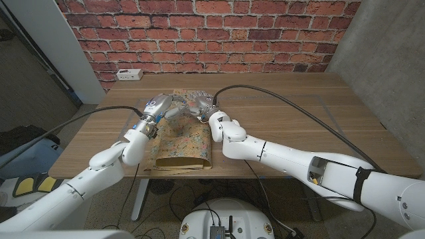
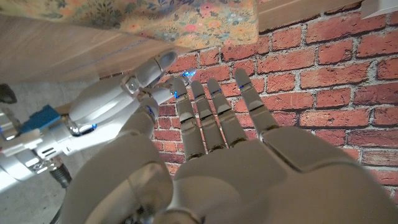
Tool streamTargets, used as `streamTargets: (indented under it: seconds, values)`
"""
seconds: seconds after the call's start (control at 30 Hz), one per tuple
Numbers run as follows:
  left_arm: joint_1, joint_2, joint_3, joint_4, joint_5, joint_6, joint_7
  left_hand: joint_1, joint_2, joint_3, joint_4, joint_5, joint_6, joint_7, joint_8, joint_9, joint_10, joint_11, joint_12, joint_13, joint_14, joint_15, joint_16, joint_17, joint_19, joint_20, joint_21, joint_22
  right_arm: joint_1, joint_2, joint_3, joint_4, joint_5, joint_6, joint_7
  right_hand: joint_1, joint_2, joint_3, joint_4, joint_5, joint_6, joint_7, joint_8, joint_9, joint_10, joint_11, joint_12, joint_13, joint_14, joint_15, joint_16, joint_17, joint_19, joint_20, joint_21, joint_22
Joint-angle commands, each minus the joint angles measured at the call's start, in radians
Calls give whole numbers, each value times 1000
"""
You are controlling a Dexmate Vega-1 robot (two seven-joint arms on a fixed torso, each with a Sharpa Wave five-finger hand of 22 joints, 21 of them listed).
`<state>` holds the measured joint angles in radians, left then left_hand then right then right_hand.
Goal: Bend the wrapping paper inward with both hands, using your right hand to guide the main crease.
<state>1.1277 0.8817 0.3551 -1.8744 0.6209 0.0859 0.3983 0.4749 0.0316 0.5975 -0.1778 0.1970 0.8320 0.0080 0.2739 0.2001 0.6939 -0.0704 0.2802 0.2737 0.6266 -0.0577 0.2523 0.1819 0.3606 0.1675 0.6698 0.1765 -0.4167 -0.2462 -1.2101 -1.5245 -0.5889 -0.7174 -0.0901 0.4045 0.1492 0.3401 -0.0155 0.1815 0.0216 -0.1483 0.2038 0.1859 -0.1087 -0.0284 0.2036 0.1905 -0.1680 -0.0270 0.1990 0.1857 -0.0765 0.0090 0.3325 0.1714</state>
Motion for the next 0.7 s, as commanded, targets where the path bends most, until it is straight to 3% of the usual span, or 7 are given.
streamTargets:
  seconds: [0.03, 0.3, 0.4, 0.47, 0.53, 0.57, 0.7]
  values:
    - [13, 119, 68, -184, 150, 320, -201, 40, 10, -19, 6, -7, 79, 22, 36, 19, 71, -3, 24, 5, 69, -75, 36, 18, 47, -6, 4, 3, -39, -34, 48, -55, -8, -84, -29, 10, 2, 5, -8, 2, 8, 0, 0, 3, 5, -1, 4, 3, -16, -14, 6, 3, 1, 2, -5, 0]
    - [-32, 139, 157, -252, 299, 519, -440, 65, 40, -25, 14, 0, 143, 57, 81, 45, 100, 1, 31, 19, 79, -67, 49, 29, 78, -6, 5, 4, -30, -65, 42, -85, -5, -109, 5, 20, 2, 9, -19, 1, 12, 0, 0, 3, 6, -3, 3, 3, -15, -15, 4, 1, 5, 0, -9, 0]
    - [-64, 134, 186, -247, 315, 549, -536, 46, 51, -20, 30, 9, 134, 74, 90, 64, 76, 23, 17, 24, 40, -44, 18, 15, 91, -11, 1, 2, -23, -71, 34, -87, 1, -109, 30, 25, 2, 12, -25, 0, 27, 4, 4, 3, 14, 0, 6, 3, -11, -16, 5, 1, 10, -1, -12, 0]
    - [-76, 130, 195, -235, 305, 551, -566, 21, 63, -16, 42, 17, 79, 83, 73, 75, 45, 27, -7, 16, -2, -29, -15, 3, 101, -15, -7, -1, -23, -72, 34, -85, 9, -105, 37, 27, 3, 12, -28, -1, 31, 4, 5, 3, 19, 0, 7, 3, -8, -17, 6, 0, 12, -1, -13, 0]
    - [-91, 130, 209, -221, 302, 550, -594, -10, 74, -9, 50, 24, 13, 60, 30, 65, -18, 27, -42, 3, -47, -13, -50, -4, 82, -28, -30, -1, -21, -73, 32, -83, 14, -103, 44, 29, 4, 13, -30, -1, 35, 5, 5, 3, 22, 2, 7, 3, -7, -18, 6, 0, 14, -3, -14, 0]
    - [-96, 129, 214, -215, 299, 548, -603, -25, 79, -3, 50, 26, -6, 52, 9, 56, -46, 25, -56, -5, -85, -10, -66, -6, 40, -50, -56, -2, -20, -72, 31, -82, 16, -103, 47, 29, 4, 13, -30, -1, 35, 5, 5, 3, 22, 2, 7, 3, -7, -19, 6, 0, 14, -3, -14, 0]
    - [-114, 125, 229, -189, 276, 540, -628, -47, 99, 14, 50, 27, -75, 41, -44, 36, -93, 24, -76, -23, -149, -5, -77, -8, -22, -77, -99, -1, -14, -71, 26, -76, 20, -98, 53, 31, 5, 14, -32, -2, 39, 6, 5, 3, 26, 2, 8, 3, -4, -17, 7, 0, 17, -4, -16, 0]
